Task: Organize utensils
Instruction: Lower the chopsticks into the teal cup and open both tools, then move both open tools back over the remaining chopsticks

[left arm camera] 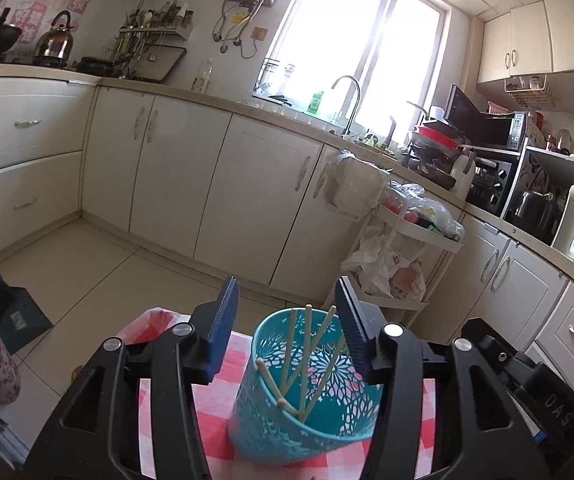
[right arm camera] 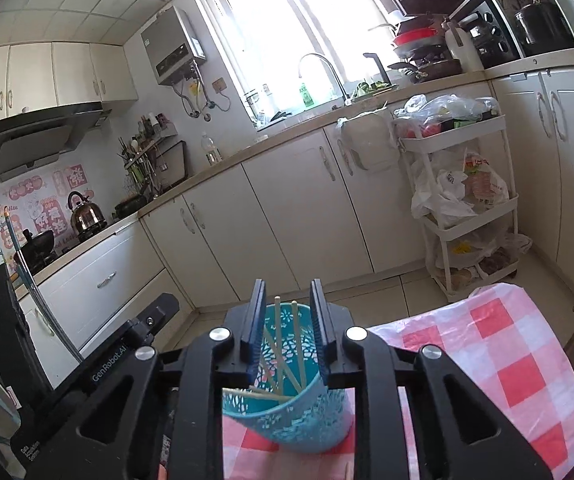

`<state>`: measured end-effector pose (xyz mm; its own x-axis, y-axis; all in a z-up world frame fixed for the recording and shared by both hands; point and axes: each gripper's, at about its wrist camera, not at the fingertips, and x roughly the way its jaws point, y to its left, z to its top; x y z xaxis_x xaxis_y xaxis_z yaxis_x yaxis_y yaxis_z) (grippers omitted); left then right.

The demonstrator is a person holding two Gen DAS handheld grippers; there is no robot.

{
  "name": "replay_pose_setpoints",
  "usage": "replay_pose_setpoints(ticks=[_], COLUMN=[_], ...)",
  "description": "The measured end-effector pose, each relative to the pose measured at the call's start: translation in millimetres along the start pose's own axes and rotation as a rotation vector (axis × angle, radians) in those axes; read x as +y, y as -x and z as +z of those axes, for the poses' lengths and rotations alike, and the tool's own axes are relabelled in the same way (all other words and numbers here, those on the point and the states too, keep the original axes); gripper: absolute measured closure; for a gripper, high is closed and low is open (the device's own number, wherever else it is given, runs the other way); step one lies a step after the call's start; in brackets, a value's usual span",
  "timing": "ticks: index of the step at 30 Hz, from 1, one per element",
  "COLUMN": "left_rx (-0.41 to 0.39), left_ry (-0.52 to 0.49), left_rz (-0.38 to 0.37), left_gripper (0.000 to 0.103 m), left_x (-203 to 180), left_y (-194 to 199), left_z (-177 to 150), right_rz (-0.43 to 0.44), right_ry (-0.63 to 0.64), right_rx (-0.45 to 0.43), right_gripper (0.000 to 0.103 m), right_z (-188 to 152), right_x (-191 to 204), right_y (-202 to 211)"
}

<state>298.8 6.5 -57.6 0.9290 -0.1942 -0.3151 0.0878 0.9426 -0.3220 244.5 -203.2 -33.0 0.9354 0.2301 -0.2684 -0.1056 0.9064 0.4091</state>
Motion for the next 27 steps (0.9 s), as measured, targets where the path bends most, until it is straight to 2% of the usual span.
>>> replay_pose_setpoints(ticks=[1, 10, 20, 27], left_rx=[0.003, 0.032, 0.014, -0.010], left_ry=[-0.019, -0.126, -0.168, -0.190], left_rz=[0.018, 0.098, 0.092, 0.090], left_gripper=[0.048, 0.040, 0.036, 0.032], left_x=[-2, -17, -29, -36], left_y=[12, 94, 160, 191], left_z=[-2, -21, -22, -20], right_rz=[-0.001, -0.006, -0.034, -0.046], right_ry=[0.003, 0.034, 0.041, 0.057], right_rx=[0.005, 0.039, 0.084, 0.096], right_gripper=[0.077, 0.073, 0.069, 0.065], right_z=[-4, -37, -63, -74], right_x=[2, 20, 24, 25], right_y=[11, 83, 129, 155])
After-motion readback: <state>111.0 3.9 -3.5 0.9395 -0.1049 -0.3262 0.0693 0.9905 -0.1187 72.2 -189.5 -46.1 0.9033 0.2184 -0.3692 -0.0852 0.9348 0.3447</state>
